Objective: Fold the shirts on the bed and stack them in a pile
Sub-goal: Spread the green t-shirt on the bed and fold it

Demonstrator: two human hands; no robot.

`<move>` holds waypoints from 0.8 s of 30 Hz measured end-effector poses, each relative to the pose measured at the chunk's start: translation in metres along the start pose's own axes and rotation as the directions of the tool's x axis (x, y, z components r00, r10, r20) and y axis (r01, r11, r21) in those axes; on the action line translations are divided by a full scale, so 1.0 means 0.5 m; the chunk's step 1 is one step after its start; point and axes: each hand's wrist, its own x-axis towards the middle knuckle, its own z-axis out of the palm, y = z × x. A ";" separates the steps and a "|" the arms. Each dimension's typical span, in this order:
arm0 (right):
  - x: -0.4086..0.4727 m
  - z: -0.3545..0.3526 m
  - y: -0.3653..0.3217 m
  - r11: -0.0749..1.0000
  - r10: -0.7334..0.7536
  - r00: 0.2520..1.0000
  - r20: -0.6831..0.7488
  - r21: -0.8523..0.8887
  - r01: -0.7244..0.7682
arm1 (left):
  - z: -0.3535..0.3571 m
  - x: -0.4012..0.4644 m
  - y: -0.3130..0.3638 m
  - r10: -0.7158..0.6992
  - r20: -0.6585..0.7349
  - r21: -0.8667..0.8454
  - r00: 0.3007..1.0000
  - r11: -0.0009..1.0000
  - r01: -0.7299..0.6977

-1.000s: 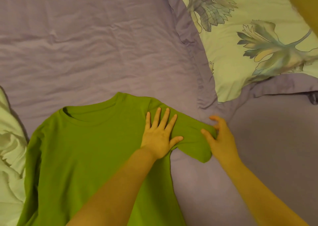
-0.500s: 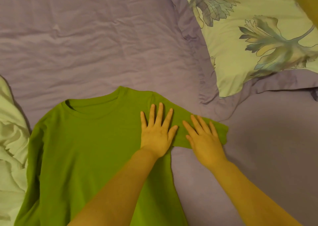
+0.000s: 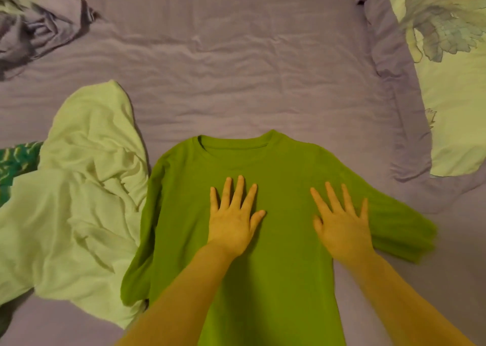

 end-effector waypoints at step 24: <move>0.023 -0.056 -0.424 0.924 -0.371 0.920 0.127 -0.045 0.379 | -0.062 -0.179 -0.349 -0.262 -0.124 -0.090 0.957 0.964 0.252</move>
